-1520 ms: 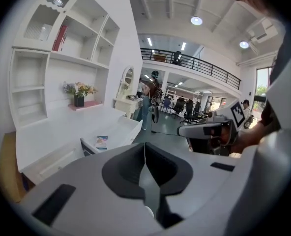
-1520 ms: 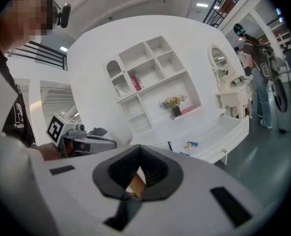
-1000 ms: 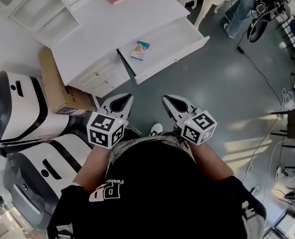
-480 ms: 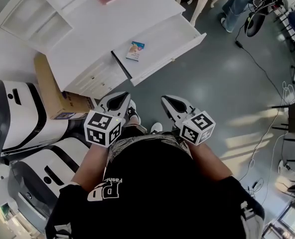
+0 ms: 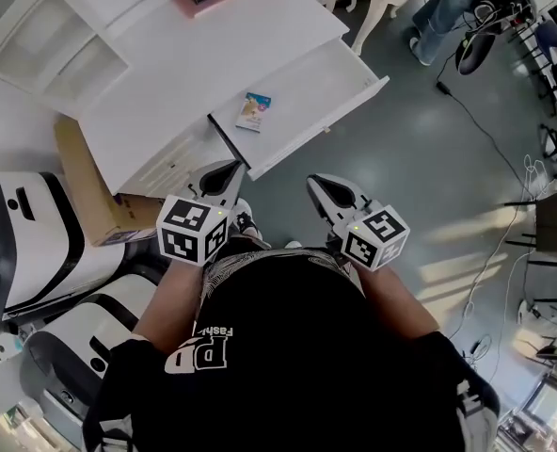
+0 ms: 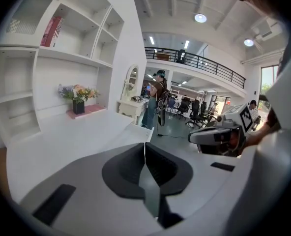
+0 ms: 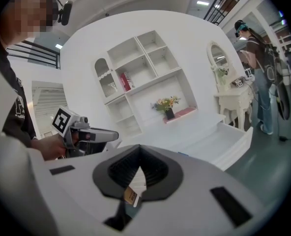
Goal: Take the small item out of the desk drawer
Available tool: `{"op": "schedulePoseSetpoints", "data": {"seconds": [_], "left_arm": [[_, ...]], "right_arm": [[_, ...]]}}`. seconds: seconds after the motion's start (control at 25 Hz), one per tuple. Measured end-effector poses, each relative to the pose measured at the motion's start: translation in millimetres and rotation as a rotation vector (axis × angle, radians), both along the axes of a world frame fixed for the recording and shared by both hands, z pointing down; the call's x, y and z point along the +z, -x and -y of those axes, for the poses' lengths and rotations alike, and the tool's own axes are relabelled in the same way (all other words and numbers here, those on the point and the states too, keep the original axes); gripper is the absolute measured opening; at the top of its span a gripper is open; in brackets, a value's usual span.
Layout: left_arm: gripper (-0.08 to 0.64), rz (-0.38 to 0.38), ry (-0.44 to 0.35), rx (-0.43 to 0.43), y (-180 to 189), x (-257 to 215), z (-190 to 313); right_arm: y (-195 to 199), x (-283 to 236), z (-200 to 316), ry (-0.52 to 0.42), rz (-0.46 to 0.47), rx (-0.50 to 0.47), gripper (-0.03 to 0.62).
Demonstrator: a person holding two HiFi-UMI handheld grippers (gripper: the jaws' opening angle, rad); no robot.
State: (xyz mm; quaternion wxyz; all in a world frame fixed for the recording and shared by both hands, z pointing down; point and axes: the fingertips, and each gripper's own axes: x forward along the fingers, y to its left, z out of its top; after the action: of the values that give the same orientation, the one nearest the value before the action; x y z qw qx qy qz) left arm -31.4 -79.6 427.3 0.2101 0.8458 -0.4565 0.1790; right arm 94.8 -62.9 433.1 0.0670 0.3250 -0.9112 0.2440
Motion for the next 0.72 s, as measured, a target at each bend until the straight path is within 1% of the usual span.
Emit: {"op": "schedulePoseSetpoints", "data": {"seconds": [0.16, 0.36, 0.72], "left_arm": [[0.017, -0.007, -0.010, 0.009, 16.4, -6.0, 35.2], [0.017, -0.011, -0.025, 0.046, 32.5, -11.7, 76.5], [0.017, -0.020, -0.003, 0.112, 66.3, -7.1, 123.4]], "right_arm": [[17.6, -7.5, 31.8, -0.014, -0.017, 0.004, 0.009], [35.7, -15.8, 70.8, -0.030, -0.046, 0.028, 0.009], [70.9, -13.8, 118.1, -0.001, -0.081, 0.094, 0.009]]}}
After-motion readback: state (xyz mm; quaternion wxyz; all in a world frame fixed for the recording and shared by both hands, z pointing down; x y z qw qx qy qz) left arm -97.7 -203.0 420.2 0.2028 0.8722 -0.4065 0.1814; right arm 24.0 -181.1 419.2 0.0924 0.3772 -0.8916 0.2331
